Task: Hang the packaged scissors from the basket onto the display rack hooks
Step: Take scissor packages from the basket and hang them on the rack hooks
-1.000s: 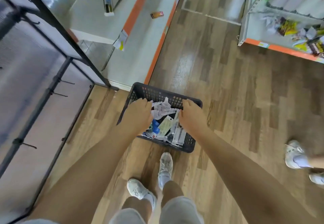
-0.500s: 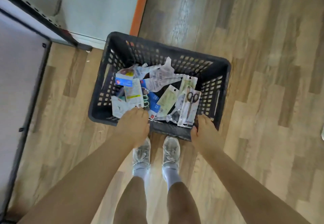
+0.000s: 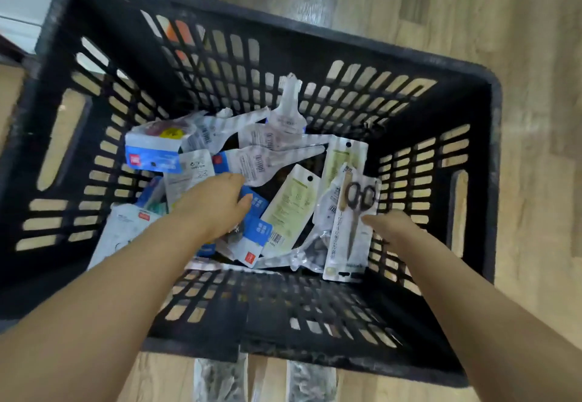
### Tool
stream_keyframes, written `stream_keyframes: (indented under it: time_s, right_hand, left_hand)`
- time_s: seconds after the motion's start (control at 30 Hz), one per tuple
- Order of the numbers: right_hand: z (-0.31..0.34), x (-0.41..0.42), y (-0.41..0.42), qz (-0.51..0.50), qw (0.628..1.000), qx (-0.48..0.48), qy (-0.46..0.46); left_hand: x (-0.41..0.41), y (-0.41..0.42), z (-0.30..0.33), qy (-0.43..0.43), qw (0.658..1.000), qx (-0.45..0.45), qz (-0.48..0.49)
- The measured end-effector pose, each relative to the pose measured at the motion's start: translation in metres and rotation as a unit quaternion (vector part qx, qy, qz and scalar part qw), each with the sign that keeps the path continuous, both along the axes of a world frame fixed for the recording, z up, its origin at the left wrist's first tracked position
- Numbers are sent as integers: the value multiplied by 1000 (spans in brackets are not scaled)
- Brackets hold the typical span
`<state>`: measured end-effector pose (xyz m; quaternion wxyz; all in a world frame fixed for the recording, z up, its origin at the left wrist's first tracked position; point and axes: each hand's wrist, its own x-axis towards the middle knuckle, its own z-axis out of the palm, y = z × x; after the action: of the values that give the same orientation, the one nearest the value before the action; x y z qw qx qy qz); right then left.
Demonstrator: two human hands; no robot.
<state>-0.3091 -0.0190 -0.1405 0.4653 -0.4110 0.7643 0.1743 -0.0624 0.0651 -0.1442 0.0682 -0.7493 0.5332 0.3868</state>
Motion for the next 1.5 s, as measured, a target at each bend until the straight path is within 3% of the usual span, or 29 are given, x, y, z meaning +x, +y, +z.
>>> stream_keyframes:
  time_s: [0.1, 0.23, 0.3, 0.43, 0.63, 0.73, 1.0, 1.13, 1.33, 1.5]
  right_hand:
    - [-26, 5, -20, 48, 998, 43, -16]
    - [-55, 14, -30, 159, 977, 143, -5]
    - [-70, 13, -34, 225, 964, 142, 19]
    - [-84, 9, -42, 251, 958, 132, 39]
    - [-86, 7, -45, 268, 954, 118, 65]
    - [-85, 6, -41, 277, 953, 105, 68]
    - [-83, 10, -43, 265, 954, 124, 69]
    - [-83, 11, -45, 266, 953, 126, 71]
    - [-84, 12, -46, 273, 953, 105, 75]
    - [-82, 15, -46, 287, 949, 96, 90]
  left_hand:
    - [2, -33, -27, 44, 997, 10, 68]
    - [-9, -66, -54, 37, 995, 79, -48]
    - [-19, -77, -66, 43, 988, 110, -97]
    - [-38, -91, -86, 78, 983, 133, -102]
    - [-44, -100, -111, 83, 995, 47, 3]
    - [-45, -88, -122, 73, 993, 52, 76]
    - [-78, -53, -131, 41, 988, -33, 148]
    - [-69, -43, -131, 159, 961, -31, 224]
    - [-52, -51, -114, 172, 965, -13, 196]
    - [-31, -63, -90, 124, 953, -134, 240]
